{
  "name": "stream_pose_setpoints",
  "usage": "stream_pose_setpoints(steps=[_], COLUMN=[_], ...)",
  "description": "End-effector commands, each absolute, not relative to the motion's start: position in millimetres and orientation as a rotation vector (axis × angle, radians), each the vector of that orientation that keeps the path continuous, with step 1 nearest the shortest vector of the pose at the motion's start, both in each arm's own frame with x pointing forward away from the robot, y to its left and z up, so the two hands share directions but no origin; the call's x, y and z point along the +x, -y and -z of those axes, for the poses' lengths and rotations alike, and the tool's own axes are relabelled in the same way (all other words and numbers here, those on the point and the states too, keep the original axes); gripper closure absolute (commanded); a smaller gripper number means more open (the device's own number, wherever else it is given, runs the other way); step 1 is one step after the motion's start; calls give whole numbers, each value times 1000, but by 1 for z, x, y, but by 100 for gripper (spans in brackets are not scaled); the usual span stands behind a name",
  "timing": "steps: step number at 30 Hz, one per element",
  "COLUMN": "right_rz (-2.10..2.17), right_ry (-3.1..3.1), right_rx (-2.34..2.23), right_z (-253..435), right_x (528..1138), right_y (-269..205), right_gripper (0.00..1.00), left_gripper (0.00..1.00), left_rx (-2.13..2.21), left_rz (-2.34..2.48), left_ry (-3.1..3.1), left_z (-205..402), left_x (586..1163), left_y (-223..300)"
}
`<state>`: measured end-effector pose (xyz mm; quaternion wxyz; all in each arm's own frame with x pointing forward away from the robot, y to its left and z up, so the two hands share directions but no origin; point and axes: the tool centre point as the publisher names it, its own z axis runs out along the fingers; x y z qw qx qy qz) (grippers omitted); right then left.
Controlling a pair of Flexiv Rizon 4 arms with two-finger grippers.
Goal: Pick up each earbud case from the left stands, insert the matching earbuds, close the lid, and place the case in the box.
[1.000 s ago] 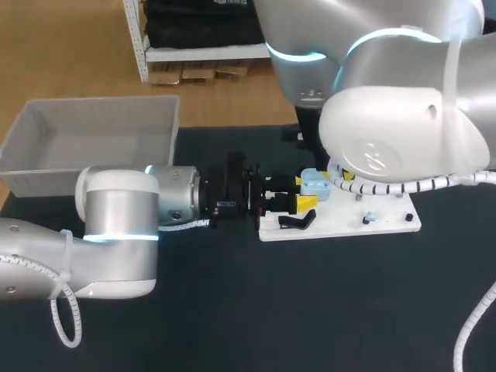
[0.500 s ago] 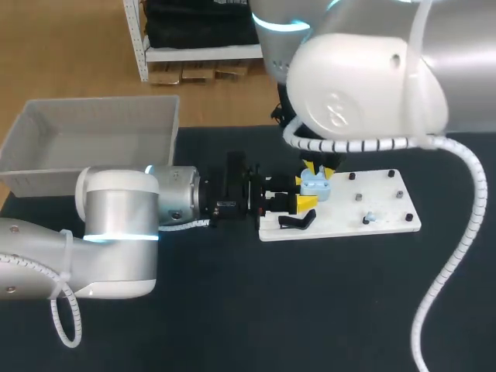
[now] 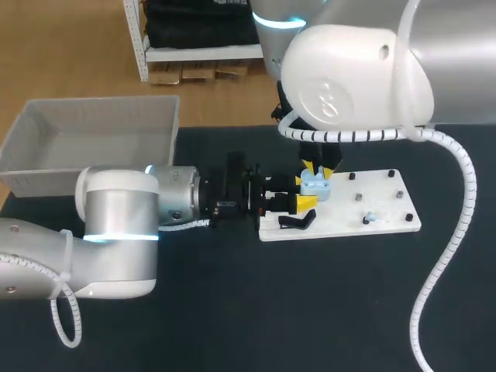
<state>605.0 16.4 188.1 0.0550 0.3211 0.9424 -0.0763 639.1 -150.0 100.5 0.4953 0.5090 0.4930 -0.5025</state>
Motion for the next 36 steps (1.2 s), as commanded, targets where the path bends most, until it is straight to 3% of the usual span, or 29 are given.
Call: stream_pose_setpoints(steps=[1, 11, 36], right_rz=[225, 322, 322], right_ry=[-2859, -2856, -2769], right_rx=[982, 1216, 1303], right_z=[-189, -181, -168], right_x=[605, 615, 617], right_y=[-16, -16, -16], right_gripper=[100, 100, 100], left_gripper=[100, 100, 100], left_rx=[1230, 1230, 1230], left_rz=[1215, 1215, 1215], left_ry=[-1194, -1194, -1194], left_z=[-100, -100, -100], left_x=[638, 638, 638], left_y=[150, 150, 150])
